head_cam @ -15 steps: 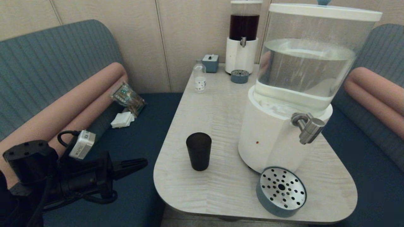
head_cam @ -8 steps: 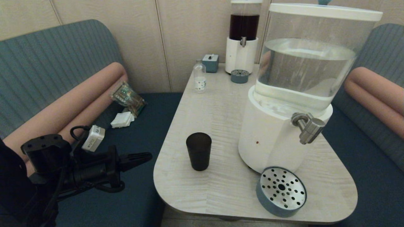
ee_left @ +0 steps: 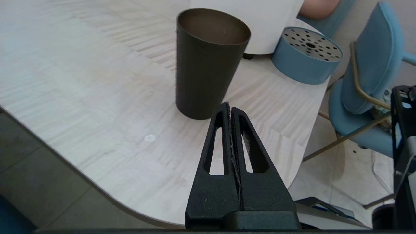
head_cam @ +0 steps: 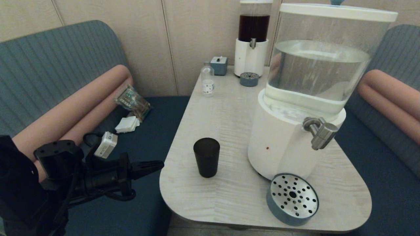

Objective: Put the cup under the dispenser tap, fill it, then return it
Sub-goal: Pick up the cup

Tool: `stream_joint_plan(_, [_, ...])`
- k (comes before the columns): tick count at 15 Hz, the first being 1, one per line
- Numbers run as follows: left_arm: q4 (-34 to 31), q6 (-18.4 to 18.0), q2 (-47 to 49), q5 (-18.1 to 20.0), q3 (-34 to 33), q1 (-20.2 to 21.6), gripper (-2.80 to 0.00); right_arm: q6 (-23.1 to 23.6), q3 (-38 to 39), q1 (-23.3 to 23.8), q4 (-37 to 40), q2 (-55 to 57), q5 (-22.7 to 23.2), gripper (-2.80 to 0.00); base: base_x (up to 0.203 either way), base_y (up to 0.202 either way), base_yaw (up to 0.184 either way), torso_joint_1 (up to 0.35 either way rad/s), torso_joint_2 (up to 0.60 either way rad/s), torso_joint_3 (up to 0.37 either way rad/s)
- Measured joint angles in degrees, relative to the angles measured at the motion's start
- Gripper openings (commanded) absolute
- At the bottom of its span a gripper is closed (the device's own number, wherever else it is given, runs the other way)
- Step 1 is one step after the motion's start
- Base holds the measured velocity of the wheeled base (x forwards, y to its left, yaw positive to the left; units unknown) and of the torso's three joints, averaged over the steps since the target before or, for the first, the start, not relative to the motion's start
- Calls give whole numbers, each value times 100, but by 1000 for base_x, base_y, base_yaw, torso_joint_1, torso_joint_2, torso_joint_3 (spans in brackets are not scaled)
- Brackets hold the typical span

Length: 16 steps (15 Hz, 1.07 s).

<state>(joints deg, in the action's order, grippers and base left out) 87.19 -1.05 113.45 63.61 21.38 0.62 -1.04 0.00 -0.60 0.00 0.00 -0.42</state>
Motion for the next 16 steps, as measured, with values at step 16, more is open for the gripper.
stream_joint_plan(16, [0,-53,52,-52,-85,-46,-280,0,0,0,0,0,-2,-280,0,0,0,0,0,0])
